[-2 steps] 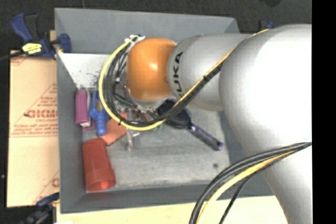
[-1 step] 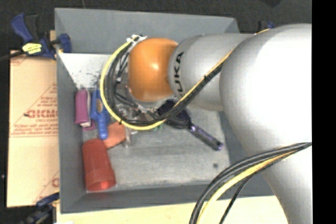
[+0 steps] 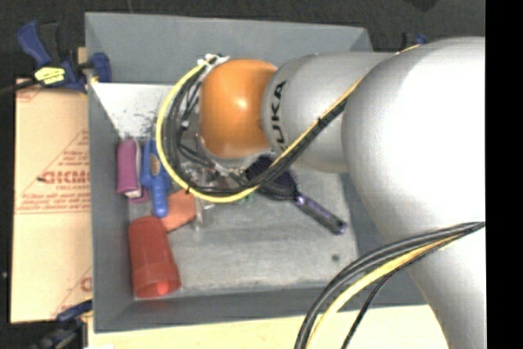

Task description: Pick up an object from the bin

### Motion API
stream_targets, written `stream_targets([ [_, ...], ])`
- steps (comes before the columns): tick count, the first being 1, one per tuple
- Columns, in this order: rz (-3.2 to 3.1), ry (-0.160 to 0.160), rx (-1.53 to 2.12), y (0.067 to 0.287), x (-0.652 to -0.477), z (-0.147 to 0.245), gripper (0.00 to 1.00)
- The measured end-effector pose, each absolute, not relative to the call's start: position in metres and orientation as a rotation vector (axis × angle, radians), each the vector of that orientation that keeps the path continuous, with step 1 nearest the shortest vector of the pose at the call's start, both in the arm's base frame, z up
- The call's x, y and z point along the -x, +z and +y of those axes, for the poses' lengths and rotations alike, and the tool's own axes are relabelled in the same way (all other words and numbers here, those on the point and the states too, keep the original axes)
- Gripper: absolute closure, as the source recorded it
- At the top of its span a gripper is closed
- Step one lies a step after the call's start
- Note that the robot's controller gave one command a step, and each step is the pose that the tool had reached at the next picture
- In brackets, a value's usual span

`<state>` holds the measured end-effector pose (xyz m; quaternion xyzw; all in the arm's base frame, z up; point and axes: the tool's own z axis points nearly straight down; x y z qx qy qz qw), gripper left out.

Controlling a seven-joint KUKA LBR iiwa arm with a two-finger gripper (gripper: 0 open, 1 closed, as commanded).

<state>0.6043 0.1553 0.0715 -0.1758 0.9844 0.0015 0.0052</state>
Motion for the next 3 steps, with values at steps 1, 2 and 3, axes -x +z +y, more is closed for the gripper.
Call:
stream_targets([
  [1,3.096,0.002,0.551,0.093,-0.601,0.154,1.0],
  [2,3.083,0.003,0.548,0.127,-0.604,0.154,1.0],
  [3,3.089,0.001,0.548,0.149,-0.603,0.154,1.0],
])
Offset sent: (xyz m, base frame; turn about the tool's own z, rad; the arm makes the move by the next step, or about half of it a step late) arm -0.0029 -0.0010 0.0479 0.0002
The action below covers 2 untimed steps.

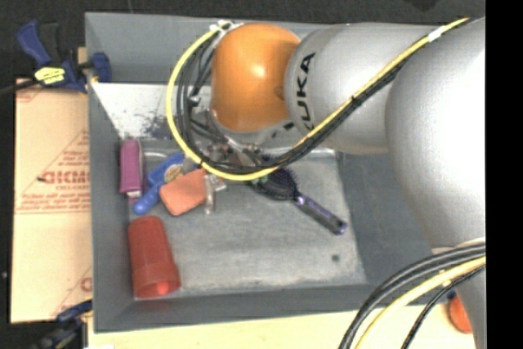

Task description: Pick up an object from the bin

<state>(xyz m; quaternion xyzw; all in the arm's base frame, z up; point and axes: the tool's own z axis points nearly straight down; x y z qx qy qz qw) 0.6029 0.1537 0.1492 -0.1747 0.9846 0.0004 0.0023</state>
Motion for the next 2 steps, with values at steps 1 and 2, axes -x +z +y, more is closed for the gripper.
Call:
stream_targets([
  [1,3.087,0.001,0.547,0.18,-0.604,0.154,1.0],
  [2,3.081,0.001,0.544,0.202,-0.605,0.154,1.0],
])
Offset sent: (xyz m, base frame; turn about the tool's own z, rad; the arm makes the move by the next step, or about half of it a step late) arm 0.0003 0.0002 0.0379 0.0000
